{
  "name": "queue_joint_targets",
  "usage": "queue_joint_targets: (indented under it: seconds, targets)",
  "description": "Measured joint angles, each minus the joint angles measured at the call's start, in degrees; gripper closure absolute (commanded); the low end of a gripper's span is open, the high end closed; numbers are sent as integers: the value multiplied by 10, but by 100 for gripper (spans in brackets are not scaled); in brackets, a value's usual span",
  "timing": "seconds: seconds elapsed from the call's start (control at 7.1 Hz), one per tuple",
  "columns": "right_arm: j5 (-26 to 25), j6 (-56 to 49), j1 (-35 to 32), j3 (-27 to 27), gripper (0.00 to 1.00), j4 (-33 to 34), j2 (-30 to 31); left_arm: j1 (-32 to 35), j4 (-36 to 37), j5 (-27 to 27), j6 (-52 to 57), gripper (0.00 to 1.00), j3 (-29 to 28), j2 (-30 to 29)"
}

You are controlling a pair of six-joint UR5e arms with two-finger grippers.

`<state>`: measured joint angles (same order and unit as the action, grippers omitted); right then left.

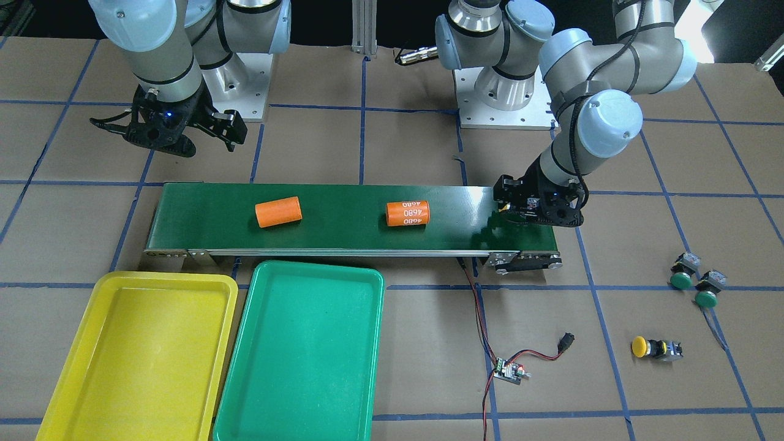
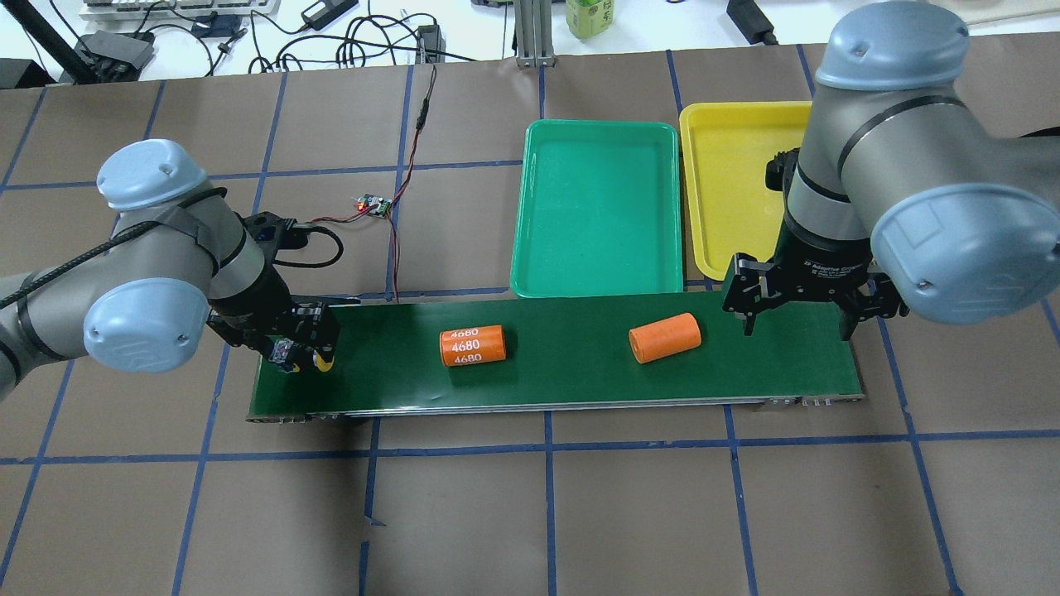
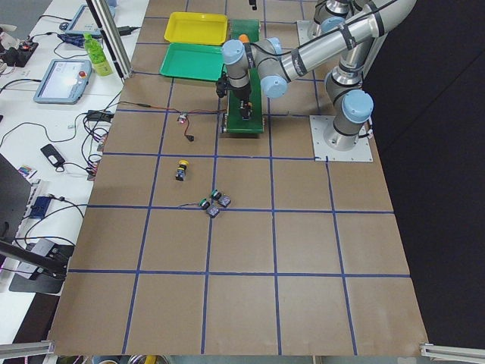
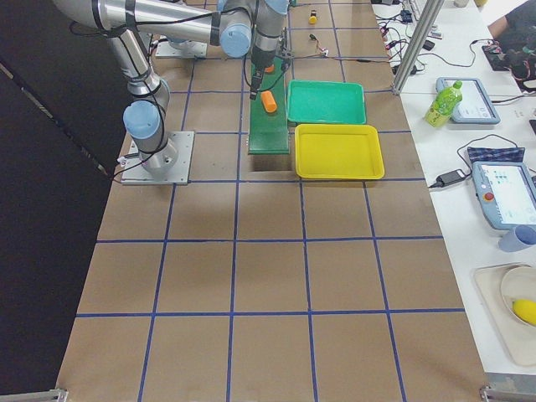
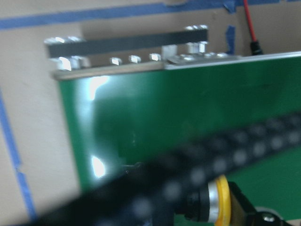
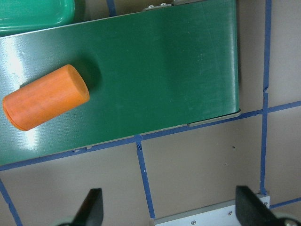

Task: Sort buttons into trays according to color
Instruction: 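Set the yellow-capped button on the belt and release it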

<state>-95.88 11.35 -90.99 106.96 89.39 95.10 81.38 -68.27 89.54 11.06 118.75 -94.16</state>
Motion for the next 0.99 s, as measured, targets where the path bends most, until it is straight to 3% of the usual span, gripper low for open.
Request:
queue_joint_targets:
  seconds: [0.14, 0.7, 0.99]
  targets:
    - [-1, 0, 0, 0, 0, 0, 0, 11, 16, 0, -22, 0, 0, -8]
    - [0, -1, 0, -1, 0, 7, 0, 15, 58, 0, -28, 0, -9, -18]
    - [0, -2, 0, -1, 0, 8, 0, 5, 54, 10, -6, 0, -65, -32]
